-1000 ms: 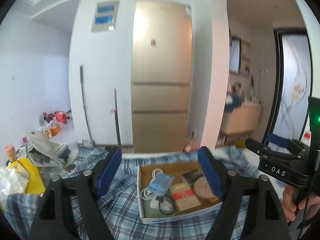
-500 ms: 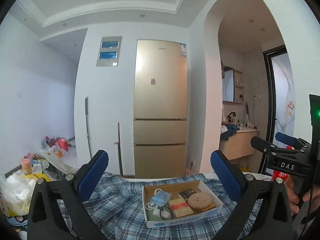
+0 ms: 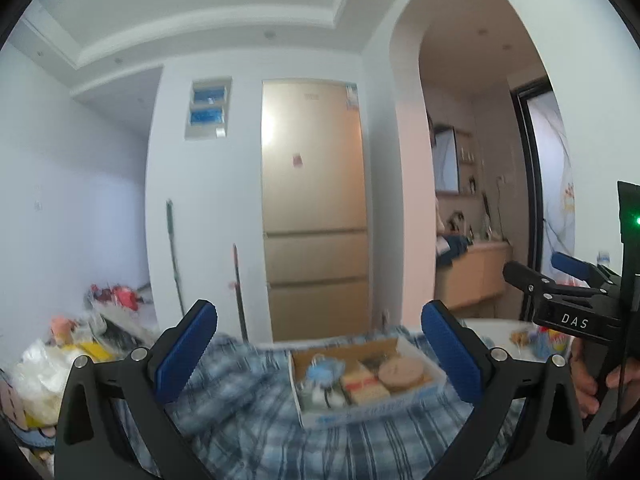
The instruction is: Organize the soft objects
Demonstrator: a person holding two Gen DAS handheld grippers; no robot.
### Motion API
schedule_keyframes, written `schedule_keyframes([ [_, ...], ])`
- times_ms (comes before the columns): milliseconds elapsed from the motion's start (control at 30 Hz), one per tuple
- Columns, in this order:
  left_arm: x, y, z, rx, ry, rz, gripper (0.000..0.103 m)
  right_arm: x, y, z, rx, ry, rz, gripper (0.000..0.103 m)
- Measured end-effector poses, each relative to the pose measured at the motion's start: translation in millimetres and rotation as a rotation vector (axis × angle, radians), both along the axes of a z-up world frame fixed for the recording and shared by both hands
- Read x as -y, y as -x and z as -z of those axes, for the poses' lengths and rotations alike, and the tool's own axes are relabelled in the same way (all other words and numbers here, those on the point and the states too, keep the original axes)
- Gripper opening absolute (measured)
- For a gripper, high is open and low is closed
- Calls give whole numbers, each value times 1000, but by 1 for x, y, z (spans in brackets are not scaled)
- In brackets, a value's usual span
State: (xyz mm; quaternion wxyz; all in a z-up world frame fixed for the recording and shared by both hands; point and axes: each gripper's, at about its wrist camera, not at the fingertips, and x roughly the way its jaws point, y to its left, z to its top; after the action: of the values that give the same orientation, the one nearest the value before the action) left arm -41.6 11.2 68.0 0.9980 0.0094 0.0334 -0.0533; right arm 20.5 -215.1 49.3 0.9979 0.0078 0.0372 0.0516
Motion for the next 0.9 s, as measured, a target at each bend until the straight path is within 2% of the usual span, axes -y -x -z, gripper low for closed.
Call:
schedule_keyframes([
  [100, -4, -3, 18, 7, 3, -32, 103, -5, 2, 16, 17, 26, -24, 103],
  [200, -7, -11, 31, -14, 18, -17, 103, -8, 4, 29, 28, 36, -38, 102],
  [300, -10, -9, 51, 55, 18, -40, 103, -12, 3, 42, 5, 27, -3, 102],
  [367, -11, -14, 60, 38, 5, -42, 103, -14, 2, 50, -3, 31, -15, 102],
  [533, -15, -24, 66, 1, 21, -54, 103, -9, 2, 55, -15, 15, -3, 103],
  [667, -11, -25, 69, -2, 9, -53, 103, -12, 7, 54, 4, 28, -8, 102],
  [900, -15, -28, 72, -10, 16, -69, 103, -5, 1, 55, -28, -4, -9, 102],
])
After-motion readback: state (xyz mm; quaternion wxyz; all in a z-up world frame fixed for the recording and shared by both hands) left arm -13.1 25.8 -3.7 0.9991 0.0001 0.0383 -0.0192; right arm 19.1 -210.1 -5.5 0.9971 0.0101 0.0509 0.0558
